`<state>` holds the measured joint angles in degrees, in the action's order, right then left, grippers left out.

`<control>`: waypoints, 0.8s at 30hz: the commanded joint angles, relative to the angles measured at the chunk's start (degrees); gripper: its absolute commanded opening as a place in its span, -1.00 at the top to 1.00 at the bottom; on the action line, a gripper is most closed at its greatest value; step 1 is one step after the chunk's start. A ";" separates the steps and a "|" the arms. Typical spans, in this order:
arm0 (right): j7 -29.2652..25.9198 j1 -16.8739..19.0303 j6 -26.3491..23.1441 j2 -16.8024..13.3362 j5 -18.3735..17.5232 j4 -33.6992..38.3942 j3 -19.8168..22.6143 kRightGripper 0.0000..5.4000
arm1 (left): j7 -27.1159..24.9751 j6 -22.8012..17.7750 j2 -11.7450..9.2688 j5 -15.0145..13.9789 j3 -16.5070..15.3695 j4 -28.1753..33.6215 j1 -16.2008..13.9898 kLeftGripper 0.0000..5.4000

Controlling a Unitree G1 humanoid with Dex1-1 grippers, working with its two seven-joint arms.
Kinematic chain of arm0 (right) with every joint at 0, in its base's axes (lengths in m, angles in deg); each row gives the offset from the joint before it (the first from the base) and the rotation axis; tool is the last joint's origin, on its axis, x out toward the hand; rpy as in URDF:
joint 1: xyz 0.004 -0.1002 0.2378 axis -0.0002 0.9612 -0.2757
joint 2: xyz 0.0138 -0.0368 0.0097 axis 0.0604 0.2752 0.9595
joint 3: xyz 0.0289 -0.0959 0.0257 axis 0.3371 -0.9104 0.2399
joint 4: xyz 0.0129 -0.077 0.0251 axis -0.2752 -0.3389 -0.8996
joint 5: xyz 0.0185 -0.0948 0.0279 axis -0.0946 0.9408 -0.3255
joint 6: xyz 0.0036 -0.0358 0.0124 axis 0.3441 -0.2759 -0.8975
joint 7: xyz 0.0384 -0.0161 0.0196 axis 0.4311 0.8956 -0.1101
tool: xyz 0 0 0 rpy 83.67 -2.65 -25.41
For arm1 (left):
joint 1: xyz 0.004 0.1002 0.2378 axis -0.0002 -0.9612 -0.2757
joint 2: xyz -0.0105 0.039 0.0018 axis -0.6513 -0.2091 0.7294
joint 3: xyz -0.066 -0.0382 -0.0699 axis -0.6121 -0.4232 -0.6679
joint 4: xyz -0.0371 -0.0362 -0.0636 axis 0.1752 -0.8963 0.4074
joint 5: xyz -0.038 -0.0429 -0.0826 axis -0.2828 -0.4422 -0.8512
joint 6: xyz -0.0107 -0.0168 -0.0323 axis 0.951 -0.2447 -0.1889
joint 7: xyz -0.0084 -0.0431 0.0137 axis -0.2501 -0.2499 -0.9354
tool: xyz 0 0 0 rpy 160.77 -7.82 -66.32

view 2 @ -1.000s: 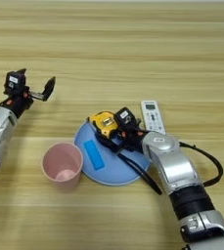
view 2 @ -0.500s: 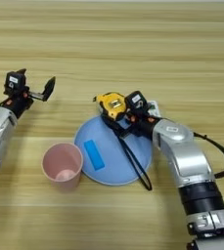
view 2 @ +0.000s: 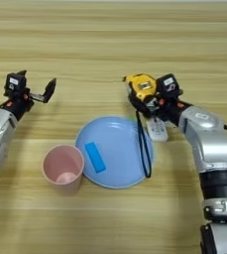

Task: Move the objects on the table

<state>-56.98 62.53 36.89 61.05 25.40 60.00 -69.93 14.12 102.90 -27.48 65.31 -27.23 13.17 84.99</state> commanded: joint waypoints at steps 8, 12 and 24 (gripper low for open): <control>0.60 -4.71 6.97 -6.20 -0.18 -14.86 6.10 -0.59 | 0.05 0.06 0.10 0.40 -0.06 -1.36 1.72 -1.00; 0.82 -5.39 9.43 -6.33 0.65 -23.28 5.65 -0.59 | -0.02 0.09 0.11 0.37 -0.04 -1.20 1.63 -1.00; 1.76 -7.68 15.87 -6.19 4.08 -37.87 3.59 -0.59 | -0.09 0.14 0.09 0.38 0.00 -0.94 1.44 -1.00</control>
